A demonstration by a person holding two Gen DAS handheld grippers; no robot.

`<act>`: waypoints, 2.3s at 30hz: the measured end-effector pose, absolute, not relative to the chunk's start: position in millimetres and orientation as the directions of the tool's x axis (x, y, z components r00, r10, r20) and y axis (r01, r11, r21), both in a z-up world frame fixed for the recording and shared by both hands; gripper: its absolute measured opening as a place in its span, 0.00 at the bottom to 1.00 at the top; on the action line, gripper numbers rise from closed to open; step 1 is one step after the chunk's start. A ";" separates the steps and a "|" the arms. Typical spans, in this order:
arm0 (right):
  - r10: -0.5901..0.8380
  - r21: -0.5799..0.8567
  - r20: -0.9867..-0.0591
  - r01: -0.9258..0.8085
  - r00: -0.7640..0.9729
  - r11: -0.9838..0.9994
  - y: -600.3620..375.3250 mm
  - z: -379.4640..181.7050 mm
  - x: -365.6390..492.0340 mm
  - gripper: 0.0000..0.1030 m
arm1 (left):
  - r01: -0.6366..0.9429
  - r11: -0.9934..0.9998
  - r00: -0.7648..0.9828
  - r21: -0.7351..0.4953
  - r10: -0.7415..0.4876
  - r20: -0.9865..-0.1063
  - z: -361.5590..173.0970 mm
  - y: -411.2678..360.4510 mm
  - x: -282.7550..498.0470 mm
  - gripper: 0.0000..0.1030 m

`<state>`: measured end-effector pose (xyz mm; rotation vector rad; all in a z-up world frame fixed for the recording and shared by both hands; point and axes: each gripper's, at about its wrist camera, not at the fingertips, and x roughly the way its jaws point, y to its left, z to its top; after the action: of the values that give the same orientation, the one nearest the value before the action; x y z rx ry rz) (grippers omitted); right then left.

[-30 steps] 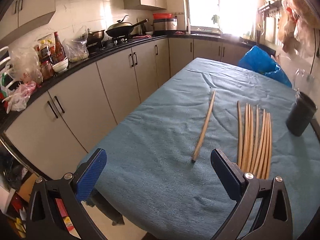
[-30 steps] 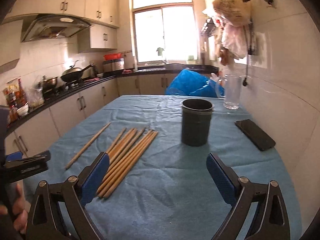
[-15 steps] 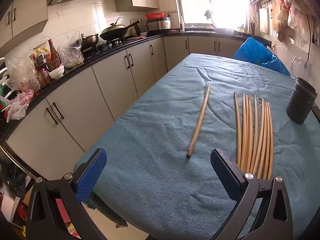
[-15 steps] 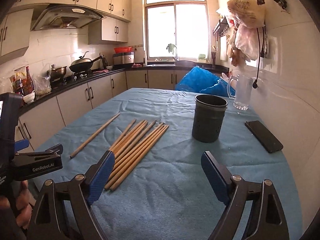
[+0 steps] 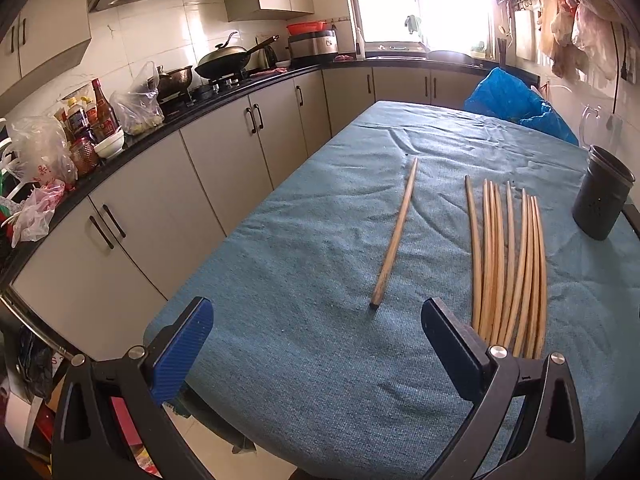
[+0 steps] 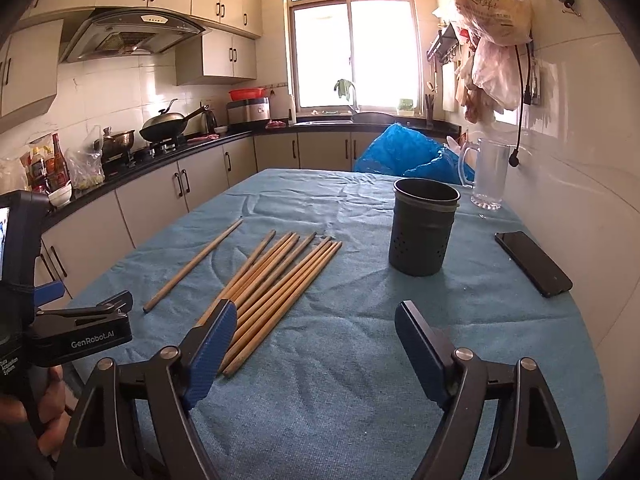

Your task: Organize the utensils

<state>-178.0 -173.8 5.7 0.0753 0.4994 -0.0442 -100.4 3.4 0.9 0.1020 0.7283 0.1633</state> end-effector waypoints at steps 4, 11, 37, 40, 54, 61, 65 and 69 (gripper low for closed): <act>-0.022 0.060 -0.480 0.058 0.877 0.996 -173.5 5.3 -177.5 0.82 | -0.113 0.982 0.734 0.150 0.184 -0.654 1.0 4.2 -100.6 1.00; -0.019 0.064 -0.484 0.057 0.875 0.996 -172.5 4.4 -177.1 0.82 | -0.113 0.982 0.733 0.149 0.184 -0.654 1.4 4.6 -100.3 1.00; 0.103 0.172 -0.567 -0.005 0.817 0.985 -195.0 19.9 -144.9 0.68 | -0.007 0.993 0.672 0.121 0.094 -0.734 4.9 15.6 -74.5 1.00; 0.138 0.190 -0.590 -0.030 0.795 0.981 -198.5 25.7 -136.0 0.57 | 0.064 0.992 0.658 0.111 0.041 -0.752 13.5 15.6 -59.9 1.00; 0.210 0.280 -0.661 -0.022 0.720 0.960 -211.5 50.3 -86.6 0.47 | 0.300 0.954 0.439 -0.028 -0.164 -0.884 17.0 -31.0 52.7 0.76; 0.168 0.289 -0.661 0.041 0.731 0.957 -225.3 56.8 -78.9 0.47 | 0.388 0.916 0.303 -0.104 -0.233 -0.924 -4.4 -86.1 102.0 0.50; 0.165 0.295 -0.670 0.056 0.724 0.954 -230.7 55.0 -76.1 0.47 | 0.368 0.928 0.278 -0.064 -0.176 -0.944 -19.6 -103.6 121.6 0.28; 0.161 0.289 -0.671 0.055 0.724 0.956 -230.9 55.1 -72.5 0.47 | 0.352 0.935 0.293 -0.046 -0.156 -0.943 -24.3 -108.4 132.0 0.26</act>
<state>-72.5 -230.9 55.1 0.3002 0.7619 0.0593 132.0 -108.4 -24.3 0.1831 1.2296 -0.3407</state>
